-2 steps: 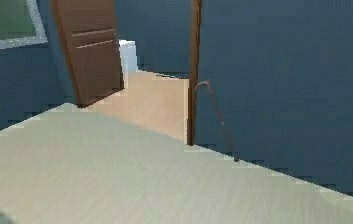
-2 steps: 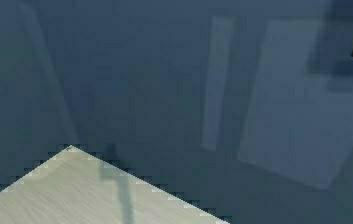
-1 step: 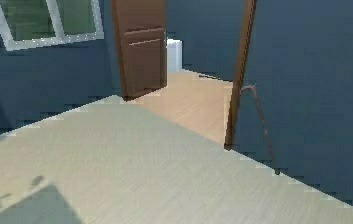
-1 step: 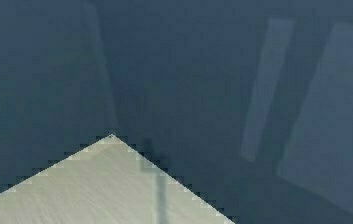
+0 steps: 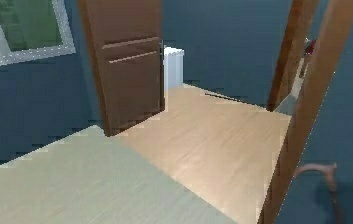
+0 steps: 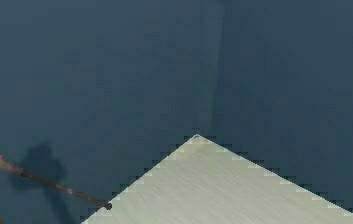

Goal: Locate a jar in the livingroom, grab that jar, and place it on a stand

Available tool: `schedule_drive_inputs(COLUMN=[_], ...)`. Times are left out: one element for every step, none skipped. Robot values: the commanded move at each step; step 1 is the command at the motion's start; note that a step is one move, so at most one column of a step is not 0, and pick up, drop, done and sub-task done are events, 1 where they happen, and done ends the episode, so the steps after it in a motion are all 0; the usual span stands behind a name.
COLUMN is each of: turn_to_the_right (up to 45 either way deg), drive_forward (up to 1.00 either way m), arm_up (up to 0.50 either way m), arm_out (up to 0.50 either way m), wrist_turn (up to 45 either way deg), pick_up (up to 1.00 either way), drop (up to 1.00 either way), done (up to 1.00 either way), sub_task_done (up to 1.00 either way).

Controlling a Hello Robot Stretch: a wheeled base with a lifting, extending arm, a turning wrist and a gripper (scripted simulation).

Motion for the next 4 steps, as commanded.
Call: schedule_drive_inputs(turn_to_the_right=[-3.0, 0.0, 24.0, 0.0], drive_forward=[0.00, 0.50, 0.00, 1.00], arm_up=[0.00, 0.00, 0.00, 0.00], arm_out=[0.00, 0.00, 0.00, 0.00], wrist_turn=[0.0, 0.0, 0.0, 0.0], pick_up=[0.00, 0.00, 0.00, 0.00], drop=[0.00, 0.00, 0.00, 0.00], done=[0.00, 0.00, 0.00, 0.00], sub_task_done=[0.00, 0.00, 0.00, 0.00])
